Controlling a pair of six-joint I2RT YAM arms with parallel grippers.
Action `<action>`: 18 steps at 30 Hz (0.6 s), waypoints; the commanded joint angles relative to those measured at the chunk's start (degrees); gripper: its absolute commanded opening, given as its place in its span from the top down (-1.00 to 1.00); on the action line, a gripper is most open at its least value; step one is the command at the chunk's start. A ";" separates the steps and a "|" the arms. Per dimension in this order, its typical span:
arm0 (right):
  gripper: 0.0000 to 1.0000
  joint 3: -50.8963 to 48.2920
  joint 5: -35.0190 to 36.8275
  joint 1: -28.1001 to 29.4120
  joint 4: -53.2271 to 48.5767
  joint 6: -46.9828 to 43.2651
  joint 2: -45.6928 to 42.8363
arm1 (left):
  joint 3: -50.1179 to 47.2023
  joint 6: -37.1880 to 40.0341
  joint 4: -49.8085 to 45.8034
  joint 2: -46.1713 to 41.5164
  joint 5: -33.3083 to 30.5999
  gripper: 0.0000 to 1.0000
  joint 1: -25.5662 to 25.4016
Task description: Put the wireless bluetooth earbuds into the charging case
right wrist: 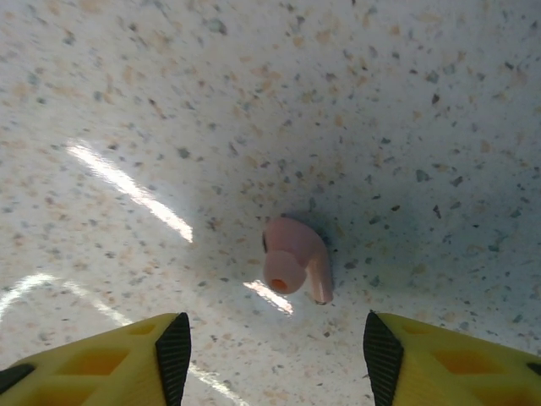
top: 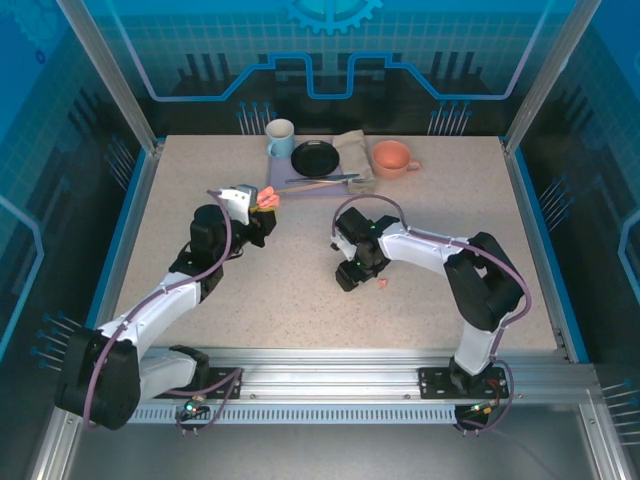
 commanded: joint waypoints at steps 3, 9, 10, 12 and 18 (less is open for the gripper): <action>-0.15 2.70 3.20 -1.49 -1.64 -0.83 2.78 | 1.69 -1.23 1.34 0.46 1.16 1.00 0.58; -0.10 7.68 5.14 -7.31 -2.56 0.87 4.50 | 1.77 -1.21 1.23 0.47 1.23 1.00 0.59; -0.09 8.64 4.50 -8.91 -2.65 1.64 4.58 | 1.72 -1.24 1.32 0.56 1.27 1.00 0.67; -0.08 9.81 1.69 -11.67 -2.31 3.35 4.17 | 1.77 -1.45 1.42 0.69 1.36 1.00 0.65; -0.07 7.31 -4.66 -13.17 0.67 4.71 -0.25 | 1.47 -1.56 1.60 0.51 1.20 1.00 0.64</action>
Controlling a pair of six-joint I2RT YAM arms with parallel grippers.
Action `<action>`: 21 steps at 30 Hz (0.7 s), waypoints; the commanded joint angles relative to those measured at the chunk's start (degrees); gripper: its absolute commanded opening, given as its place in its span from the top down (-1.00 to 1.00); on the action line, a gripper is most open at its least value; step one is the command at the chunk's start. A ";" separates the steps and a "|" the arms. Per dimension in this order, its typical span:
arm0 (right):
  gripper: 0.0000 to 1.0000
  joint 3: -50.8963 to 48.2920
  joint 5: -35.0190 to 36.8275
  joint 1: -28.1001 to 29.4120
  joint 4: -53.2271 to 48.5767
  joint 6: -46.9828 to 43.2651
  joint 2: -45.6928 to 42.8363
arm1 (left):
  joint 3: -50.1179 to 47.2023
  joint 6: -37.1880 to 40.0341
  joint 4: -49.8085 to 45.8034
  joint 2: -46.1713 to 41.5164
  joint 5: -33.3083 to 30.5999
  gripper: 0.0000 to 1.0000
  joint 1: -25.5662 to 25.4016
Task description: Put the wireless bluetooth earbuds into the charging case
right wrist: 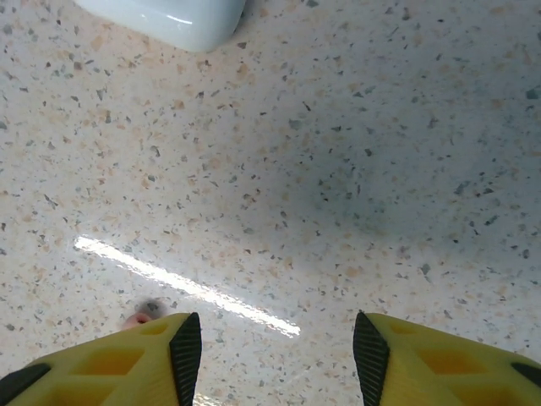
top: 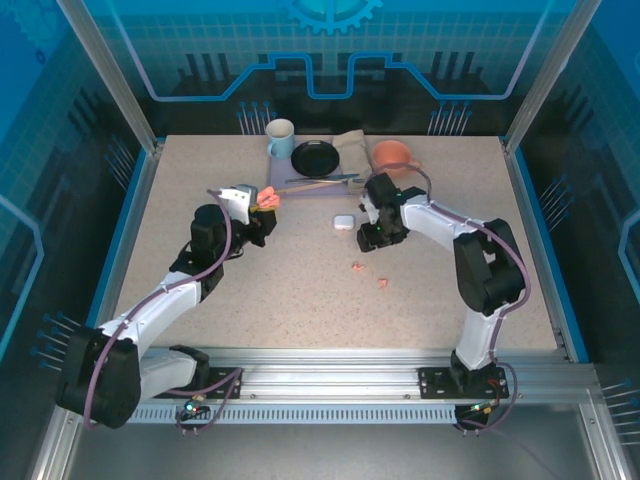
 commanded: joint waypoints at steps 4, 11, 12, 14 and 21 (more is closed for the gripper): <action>-0.08 -3.35 -9.57 2.06 1.35 0.54 -4.06 | 1.36 -0.49 1.76 0.36 1.47 1.00 0.57; -0.14 -2.05 -9.96 5.61 -0.98 -4.40 0.91 | 1.18 -0.43 1.84 0.36 1.77 1.00 0.68; -0.14 -1.63 -9.64 5.90 -1.23 -4.51 1.67 | 1.18 -0.47 1.78 0.32 1.74 1.00 0.60; -0.14 -1.09 -8.81 6.12 -1.19 -4.38 3.02 | 1.10 -0.49 1.72 0.11 1.74 1.00 0.57; -0.12 -1.95 -9.06 5.90 -0.68 -1.86 4.66 | 1.09 -0.68 1.90 0.10 1.69 1.00 0.58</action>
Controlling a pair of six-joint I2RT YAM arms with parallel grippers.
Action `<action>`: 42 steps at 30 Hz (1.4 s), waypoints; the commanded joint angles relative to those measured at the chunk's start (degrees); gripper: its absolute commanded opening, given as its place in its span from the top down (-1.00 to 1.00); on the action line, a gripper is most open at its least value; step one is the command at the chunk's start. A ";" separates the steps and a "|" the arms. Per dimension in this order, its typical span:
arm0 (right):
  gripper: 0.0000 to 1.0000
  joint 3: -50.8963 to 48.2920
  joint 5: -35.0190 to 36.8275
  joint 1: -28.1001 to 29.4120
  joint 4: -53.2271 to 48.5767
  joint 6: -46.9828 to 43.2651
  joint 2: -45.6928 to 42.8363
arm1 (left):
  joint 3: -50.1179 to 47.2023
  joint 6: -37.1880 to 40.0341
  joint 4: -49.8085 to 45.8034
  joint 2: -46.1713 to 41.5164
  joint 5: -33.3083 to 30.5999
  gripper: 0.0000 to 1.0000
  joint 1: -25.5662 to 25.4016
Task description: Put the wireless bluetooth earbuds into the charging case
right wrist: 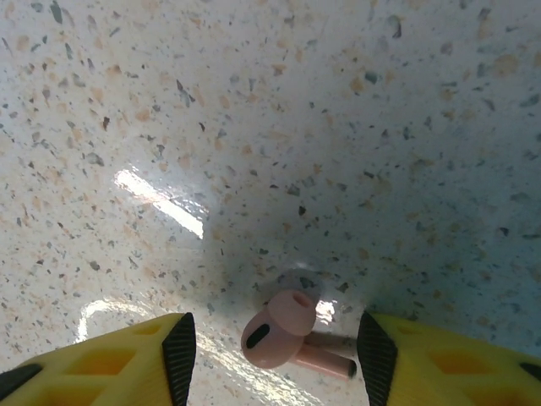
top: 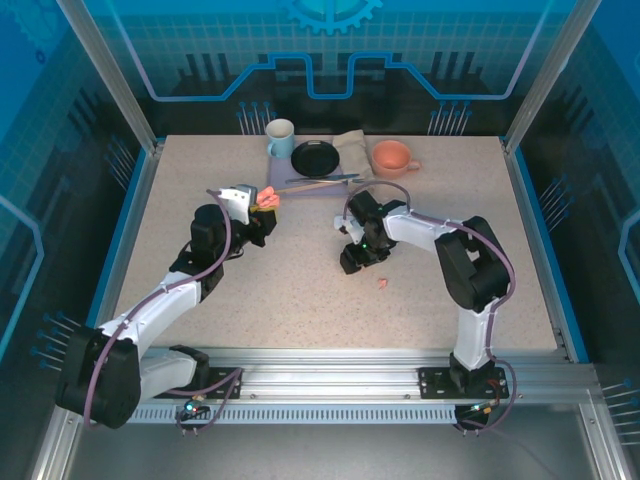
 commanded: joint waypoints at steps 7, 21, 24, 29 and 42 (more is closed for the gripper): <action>-0.09 -3.41 -2.99 0.94 -0.04 3.09 -2.07 | 1.09 -0.36 2.21 0.41 1.58 1.00 0.64; -0.16 -4.37 0.71 5.32 -2.24 11.15 -7.20 | 0.83 -0.44 2.45 0.37 1.63 1.00 0.59; -0.22 -3.38 4.68 5.27 -3.58 16.29 -8.75 | 0.85 -0.57 2.61 0.45 1.60 1.00 0.61; -0.26 -2.13 9.26 5.36 -4.74 31.20 -8.70 | 1.09 -0.93 2.98 0.98 1.71 1.00 0.58; -0.24 0.75 18.13 9.55 -7.13 58.52 -5.16 | 2.37 -1.58 5.07 3.68 2.72 1.00 0.57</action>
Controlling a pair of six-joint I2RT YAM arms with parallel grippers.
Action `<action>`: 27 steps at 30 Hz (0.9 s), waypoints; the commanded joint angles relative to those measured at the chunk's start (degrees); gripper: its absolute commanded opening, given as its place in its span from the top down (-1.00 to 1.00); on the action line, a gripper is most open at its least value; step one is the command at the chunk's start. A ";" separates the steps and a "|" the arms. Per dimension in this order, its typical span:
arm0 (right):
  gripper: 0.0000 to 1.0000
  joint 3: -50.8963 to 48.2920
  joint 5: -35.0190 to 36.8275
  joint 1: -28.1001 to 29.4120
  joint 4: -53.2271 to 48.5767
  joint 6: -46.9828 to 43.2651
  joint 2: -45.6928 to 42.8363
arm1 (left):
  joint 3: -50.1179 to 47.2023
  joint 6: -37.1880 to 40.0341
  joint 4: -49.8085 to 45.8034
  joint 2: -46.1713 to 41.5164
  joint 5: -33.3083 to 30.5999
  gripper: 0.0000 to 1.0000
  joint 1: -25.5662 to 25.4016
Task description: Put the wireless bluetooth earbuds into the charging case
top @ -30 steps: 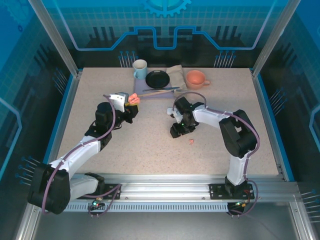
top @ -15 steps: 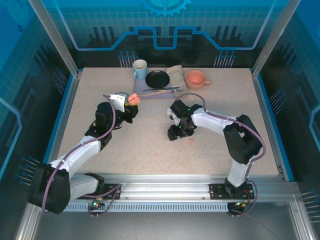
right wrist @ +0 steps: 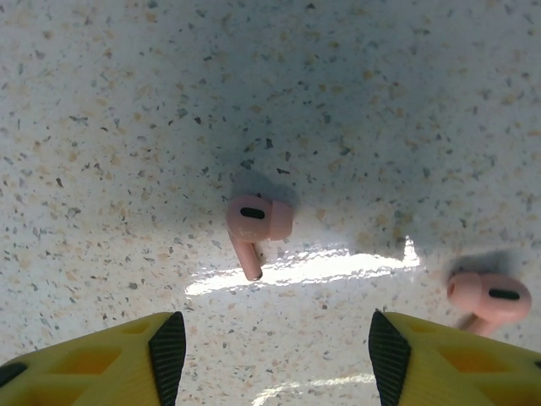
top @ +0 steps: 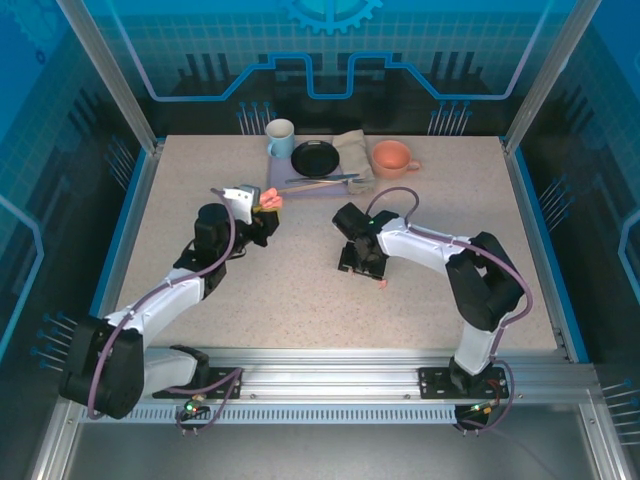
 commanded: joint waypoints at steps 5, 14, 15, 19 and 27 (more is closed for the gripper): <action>-0.22 5.68 4.94 0.73 -4.43 7.19 4.43 | 2.02 -1.64 4.05 0.99 1.90 1.00 0.61; -0.14 7.06 3.30 -0.59 -3.38 5.84 8.33 | 1.66 -1.86 4.85 1.12 1.93 1.00 0.57; -0.13 7.23 3.28 -0.59 -3.42 5.84 8.59 | 1.60 -1.83 5.01 1.23 1.96 1.00 0.63; -0.11 7.58 2.97 -0.77 -3.31 5.87 9.79 | 1.49 -1.93 5.56 1.67 1.94 1.00 0.59; 0.00 8.07 2.43 -1.10 -2.44 5.53 11.36 | 1.14 -1.88 5.83 1.94 1.91 1.00 0.59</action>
